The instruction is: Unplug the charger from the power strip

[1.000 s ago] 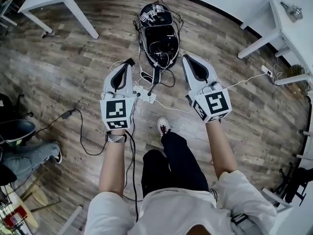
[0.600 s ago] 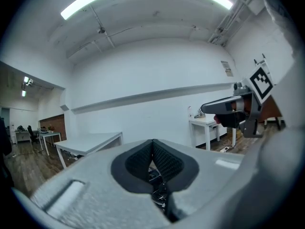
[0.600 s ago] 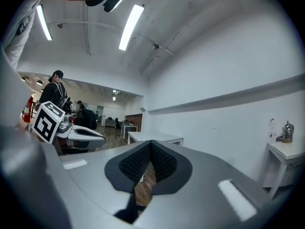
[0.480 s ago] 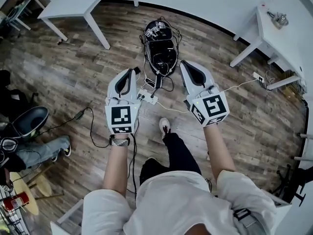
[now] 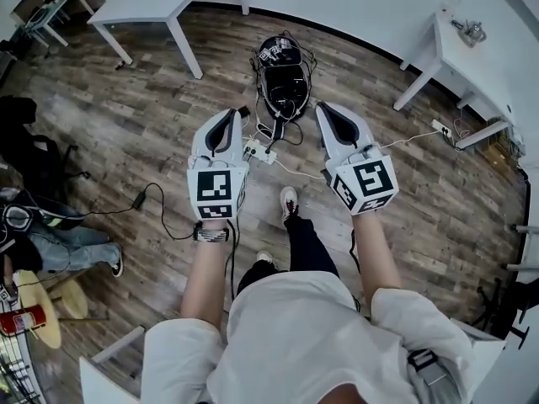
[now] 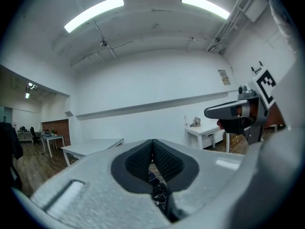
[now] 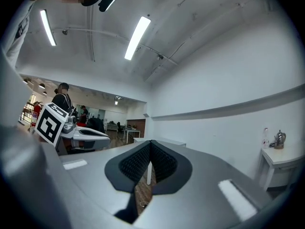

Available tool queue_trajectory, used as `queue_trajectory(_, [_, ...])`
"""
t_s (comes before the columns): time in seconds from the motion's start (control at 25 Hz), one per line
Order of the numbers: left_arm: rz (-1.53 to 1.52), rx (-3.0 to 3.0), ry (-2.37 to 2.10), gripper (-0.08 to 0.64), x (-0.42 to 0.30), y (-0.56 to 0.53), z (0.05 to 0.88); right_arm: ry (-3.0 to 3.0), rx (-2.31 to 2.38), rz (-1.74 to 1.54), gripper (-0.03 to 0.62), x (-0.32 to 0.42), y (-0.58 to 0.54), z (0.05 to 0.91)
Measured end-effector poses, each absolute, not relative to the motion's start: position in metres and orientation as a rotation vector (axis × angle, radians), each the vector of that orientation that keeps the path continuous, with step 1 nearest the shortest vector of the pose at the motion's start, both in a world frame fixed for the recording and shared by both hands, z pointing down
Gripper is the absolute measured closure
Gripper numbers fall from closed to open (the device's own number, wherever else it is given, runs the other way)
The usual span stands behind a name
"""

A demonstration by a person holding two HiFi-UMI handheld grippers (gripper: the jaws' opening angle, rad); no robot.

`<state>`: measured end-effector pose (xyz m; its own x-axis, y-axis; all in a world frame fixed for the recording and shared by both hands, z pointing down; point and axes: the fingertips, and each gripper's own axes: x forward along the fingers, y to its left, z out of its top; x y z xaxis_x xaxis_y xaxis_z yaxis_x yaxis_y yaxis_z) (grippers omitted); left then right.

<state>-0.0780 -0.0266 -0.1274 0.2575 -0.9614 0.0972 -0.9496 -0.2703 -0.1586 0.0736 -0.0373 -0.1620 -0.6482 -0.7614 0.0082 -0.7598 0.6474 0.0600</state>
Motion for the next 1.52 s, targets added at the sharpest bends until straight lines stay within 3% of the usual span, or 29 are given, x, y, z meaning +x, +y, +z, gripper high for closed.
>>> queue_trajectory(0.56, [-0.256,-2.430,1.791,0.555,-0.071,0.075,-0.179,-2.849,1.324,-0.144,0.591,0.079,0.070,-0.221])
queue_trajectory(1.52, [-0.232,-2.397,1.760,0.555,-0.055,0.067,-0.211,-2.878,1.214,-0.208,0.591,0.074,0.062,-0.242])
